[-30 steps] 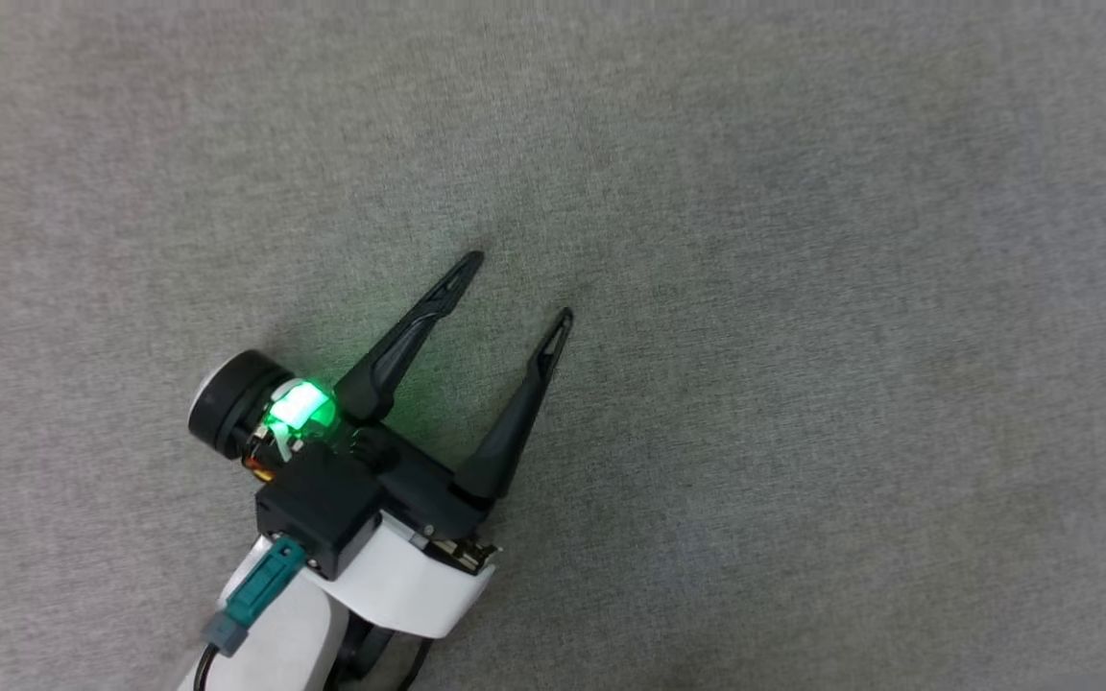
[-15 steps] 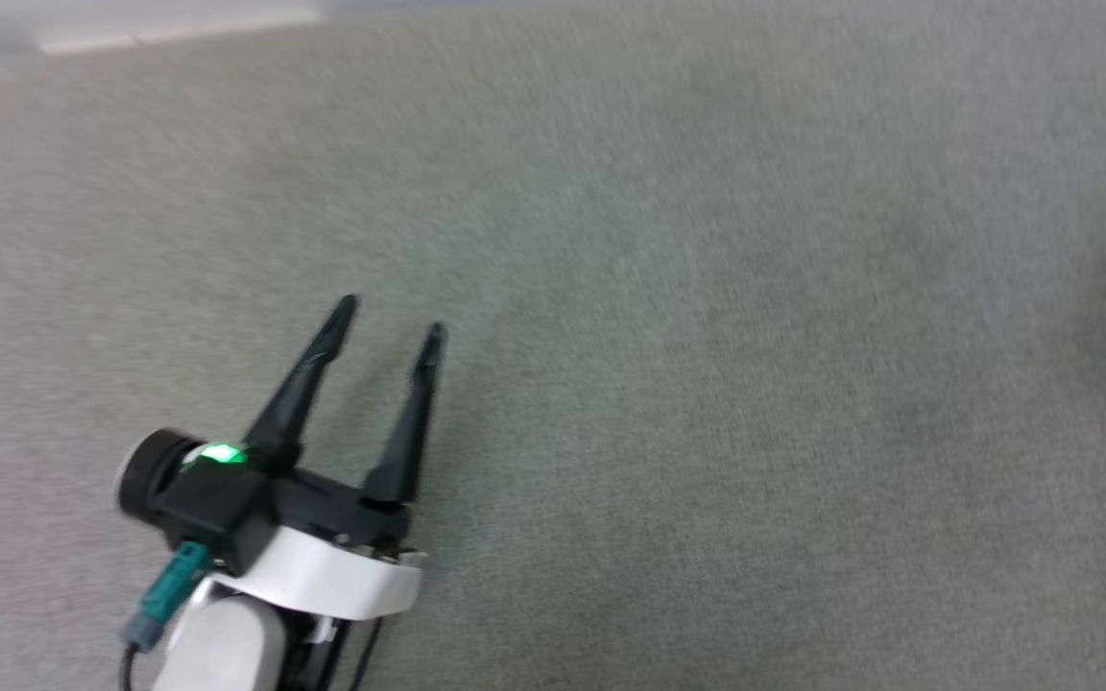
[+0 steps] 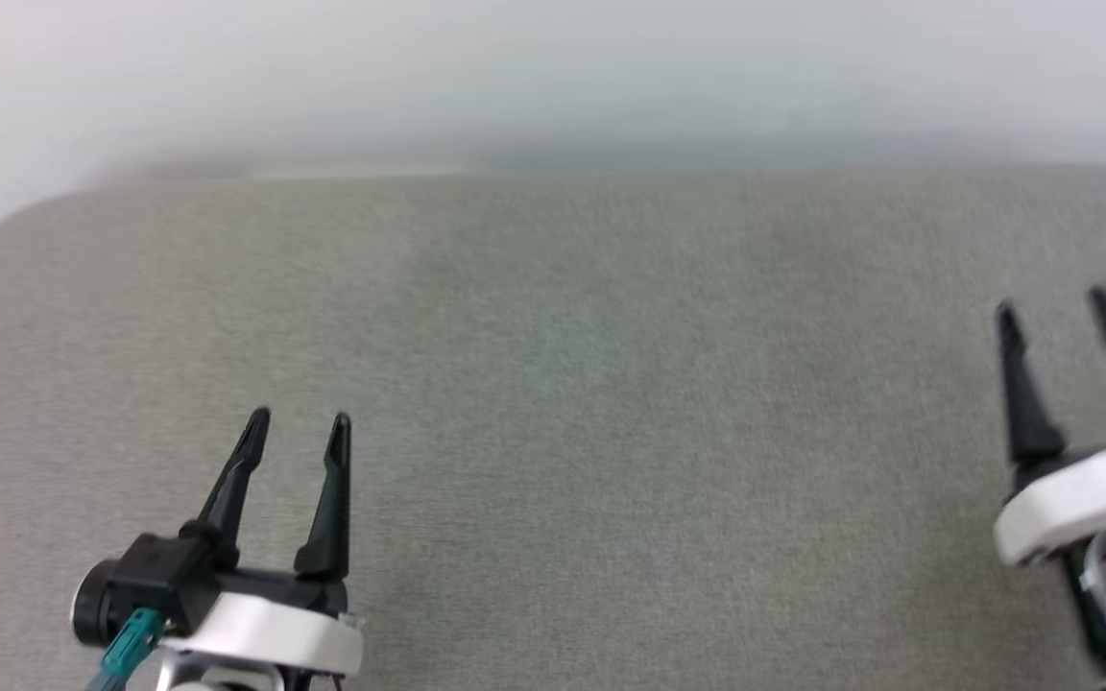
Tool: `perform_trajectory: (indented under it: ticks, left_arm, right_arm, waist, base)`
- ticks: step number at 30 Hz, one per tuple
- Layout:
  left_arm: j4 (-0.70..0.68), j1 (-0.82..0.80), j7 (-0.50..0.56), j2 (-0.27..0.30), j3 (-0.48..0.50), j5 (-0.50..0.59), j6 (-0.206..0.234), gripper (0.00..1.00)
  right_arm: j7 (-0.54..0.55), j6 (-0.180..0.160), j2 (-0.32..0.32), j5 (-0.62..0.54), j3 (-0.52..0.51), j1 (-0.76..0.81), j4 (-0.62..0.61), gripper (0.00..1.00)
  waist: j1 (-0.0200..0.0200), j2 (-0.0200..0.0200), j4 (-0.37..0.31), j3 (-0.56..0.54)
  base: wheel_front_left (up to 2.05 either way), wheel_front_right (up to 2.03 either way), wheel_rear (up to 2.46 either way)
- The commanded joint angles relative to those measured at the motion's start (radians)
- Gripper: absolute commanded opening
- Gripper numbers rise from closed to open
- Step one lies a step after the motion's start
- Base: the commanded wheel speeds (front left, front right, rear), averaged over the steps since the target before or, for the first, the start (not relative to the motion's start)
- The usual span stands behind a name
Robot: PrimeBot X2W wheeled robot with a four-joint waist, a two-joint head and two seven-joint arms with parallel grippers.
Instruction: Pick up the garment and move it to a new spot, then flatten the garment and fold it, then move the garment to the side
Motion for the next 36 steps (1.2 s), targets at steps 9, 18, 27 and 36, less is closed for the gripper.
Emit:
perform_trajectory:
  ticks: [9,18,27,36]
  left_arm:
    - [0.026,0.074,-0.002,-0.023,0.037,0.02,0.0,1.0]
    - [0.038,0.097,-0.002,-0.032,0.049,0.023,-0.002,1.0]
    - [0.036,0.098,-0.002,-0.048,0.065,0.054,-0.002,1.0]
    - [0.023,0.109,-0.002,-0.058,0.065,0.035,-0.002,1.0]
  right_arm:
    - [-0.189,-0.001,0.135,0.04,0.026,0.155,0.078,1.0]
    - [-0.241,-0.001,0.148,0.046,0.037,0.165,0.131,1.0]
    - [-0.257,-0.001,0.148,0.068,0.047,0.156,0.159,1.0]
    - [-0.259,-0.001,0.148,0.066,0.049,0.159,0.162,1.0]
  waist:
    - [0.0002,0.0,0.024,-0.075]
    - [0.0002,0.0,0.021,-0.085]
    - [0.0002,0.0,0.025,-0.094]
    - [0.0002,0.0,0.022,-0.108]
  base:
    - [0.0,0.0,0.0]
    - [0.0,0.0,0.0]
    - [0.0,0.0,0.0]
    - [0.0,0.0,0.0]
